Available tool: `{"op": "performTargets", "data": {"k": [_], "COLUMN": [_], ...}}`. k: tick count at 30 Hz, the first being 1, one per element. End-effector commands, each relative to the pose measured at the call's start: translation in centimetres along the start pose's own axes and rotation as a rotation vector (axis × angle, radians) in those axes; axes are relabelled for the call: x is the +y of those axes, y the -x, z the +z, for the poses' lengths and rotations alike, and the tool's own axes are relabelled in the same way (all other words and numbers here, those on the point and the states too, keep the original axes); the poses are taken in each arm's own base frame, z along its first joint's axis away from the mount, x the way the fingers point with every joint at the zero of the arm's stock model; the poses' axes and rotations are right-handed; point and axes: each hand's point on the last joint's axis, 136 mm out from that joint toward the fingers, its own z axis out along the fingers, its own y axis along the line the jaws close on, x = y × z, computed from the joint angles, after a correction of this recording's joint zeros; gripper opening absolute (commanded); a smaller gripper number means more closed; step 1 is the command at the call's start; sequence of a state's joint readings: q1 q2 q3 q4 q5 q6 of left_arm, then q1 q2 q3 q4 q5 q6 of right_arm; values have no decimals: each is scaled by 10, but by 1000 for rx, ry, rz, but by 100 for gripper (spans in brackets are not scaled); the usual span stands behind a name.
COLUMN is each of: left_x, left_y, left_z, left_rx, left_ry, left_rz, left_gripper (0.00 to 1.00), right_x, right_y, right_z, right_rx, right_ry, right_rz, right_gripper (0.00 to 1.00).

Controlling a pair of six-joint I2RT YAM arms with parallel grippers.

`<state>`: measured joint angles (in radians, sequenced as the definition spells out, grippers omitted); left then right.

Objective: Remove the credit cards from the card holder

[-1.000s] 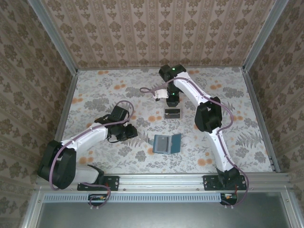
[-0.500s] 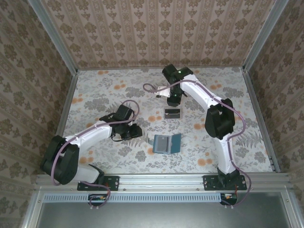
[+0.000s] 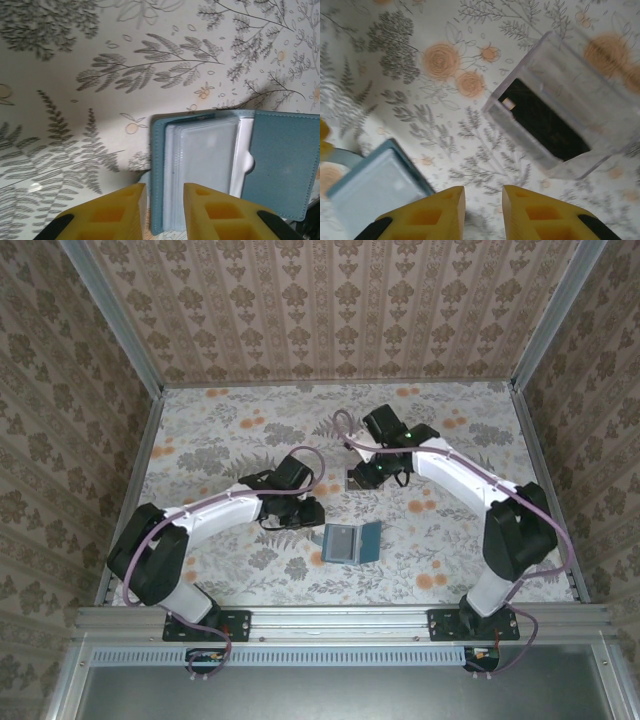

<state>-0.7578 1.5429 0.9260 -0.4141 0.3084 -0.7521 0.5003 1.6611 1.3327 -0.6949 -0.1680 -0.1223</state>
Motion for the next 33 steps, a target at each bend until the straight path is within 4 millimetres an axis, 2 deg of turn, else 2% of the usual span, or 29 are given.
{"op": "performTargets", "data": {"k": [1, 5, 9, 15, 20, 25, 33], "left_x": [-10, -15, -16, -17, -17, -11, 9], "left_y": [4, 0, -4, -10, -18, -24, -29], "left_z": [3, 13, 17, 20, 25, 30, 35], "left_rx": [-8, 11, 19, 26, 48, 75, 83], "left_ry": [8, 9, 14, 4, -5, 6, 56], "left_rz": [-1, 4, 3, 7, 18, 23, -5], "left_gripper": [26, 26, 25, 22, 21, 20, 18], "right_x": [22, 40, 59, 70, 77, 86, 93], "right_y": [12, 2, -16, -43, -67, -77, -83], "right_z": [-13, -17, -13, -4, 14, 27, 36], "right_rx": [-125, -149, -114, -53, 41, 75, 101], "right_ry": [113, 202, 219, 234, 250, 263, 265], "right_rz": [223, 379, 443, 574, 672, 697, 703], "right_gripper": [26, 23, 22, 21, 21, 21, 24]}}
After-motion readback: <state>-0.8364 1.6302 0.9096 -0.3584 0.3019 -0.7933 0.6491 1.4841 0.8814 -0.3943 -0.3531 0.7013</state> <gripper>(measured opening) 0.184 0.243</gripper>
